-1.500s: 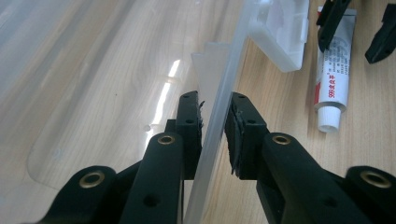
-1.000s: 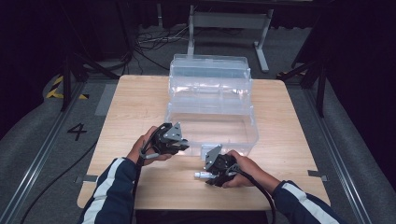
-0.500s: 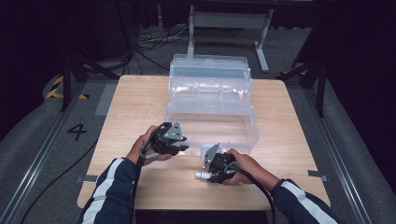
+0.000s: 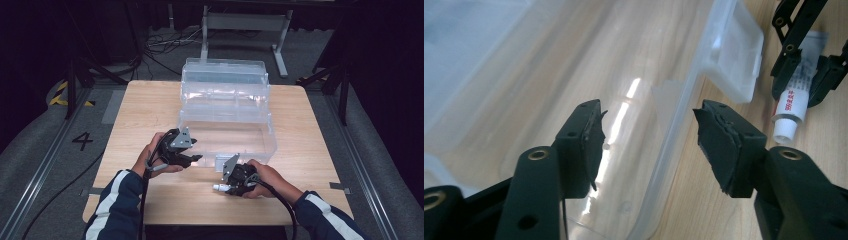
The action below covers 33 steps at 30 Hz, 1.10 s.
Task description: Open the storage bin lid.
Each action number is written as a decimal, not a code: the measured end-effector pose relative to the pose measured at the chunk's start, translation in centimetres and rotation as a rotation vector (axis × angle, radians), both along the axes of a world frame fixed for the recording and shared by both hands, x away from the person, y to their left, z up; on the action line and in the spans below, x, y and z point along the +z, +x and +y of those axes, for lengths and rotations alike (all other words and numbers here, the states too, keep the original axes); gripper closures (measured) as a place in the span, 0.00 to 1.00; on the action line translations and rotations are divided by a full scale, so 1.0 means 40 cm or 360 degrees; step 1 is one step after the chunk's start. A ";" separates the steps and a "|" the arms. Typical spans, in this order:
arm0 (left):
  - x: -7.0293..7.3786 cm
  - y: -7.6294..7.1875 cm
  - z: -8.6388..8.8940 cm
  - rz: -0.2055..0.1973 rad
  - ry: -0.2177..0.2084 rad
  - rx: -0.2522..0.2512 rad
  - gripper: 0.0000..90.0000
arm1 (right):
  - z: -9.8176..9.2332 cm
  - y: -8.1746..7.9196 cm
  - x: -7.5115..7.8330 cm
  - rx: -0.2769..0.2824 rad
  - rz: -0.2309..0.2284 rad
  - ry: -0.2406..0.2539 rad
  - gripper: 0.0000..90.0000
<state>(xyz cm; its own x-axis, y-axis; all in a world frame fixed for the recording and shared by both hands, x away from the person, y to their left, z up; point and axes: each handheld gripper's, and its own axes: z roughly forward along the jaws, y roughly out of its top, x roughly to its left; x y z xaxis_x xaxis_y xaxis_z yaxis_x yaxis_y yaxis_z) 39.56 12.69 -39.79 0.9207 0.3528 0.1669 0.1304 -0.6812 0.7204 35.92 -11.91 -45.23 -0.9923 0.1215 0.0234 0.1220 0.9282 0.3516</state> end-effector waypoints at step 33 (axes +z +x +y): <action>-0.065 -0.084 0.182 0.0029 -0.0034 0.0334 0.28 | -0.102 -0.002 0.066 -0.0038 -0.0064 0.0111 0.79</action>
